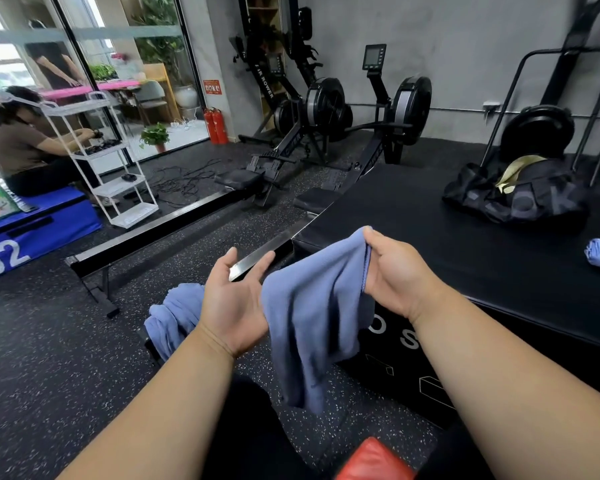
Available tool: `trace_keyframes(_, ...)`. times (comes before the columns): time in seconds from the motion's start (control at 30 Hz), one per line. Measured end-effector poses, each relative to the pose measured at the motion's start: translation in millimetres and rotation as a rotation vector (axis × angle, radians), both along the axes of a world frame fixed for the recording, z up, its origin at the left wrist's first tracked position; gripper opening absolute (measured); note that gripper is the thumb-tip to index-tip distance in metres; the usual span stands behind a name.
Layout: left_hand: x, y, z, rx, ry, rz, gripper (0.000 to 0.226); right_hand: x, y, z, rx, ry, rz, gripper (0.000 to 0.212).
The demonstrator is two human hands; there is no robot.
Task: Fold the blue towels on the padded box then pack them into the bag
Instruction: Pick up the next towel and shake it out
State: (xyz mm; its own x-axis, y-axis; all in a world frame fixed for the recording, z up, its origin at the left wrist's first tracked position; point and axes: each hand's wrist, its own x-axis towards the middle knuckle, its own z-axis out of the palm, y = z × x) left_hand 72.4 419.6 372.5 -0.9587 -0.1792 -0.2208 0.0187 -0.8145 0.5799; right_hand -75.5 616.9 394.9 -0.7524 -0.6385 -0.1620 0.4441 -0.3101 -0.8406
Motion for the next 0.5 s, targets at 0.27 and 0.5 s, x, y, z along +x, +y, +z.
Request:
trace_keyframes(0.27,5,-30,-3,-0.278,-0.148,0.247,0.074,-17,14,5,-0.07,-0.05,-0.078,0.053)
trace_keyframes(0.5,2,-36,-8,-0.639,-0.293,0.353,0.046,-25,15,-4,0.127,0.102,-0.196,0.022)
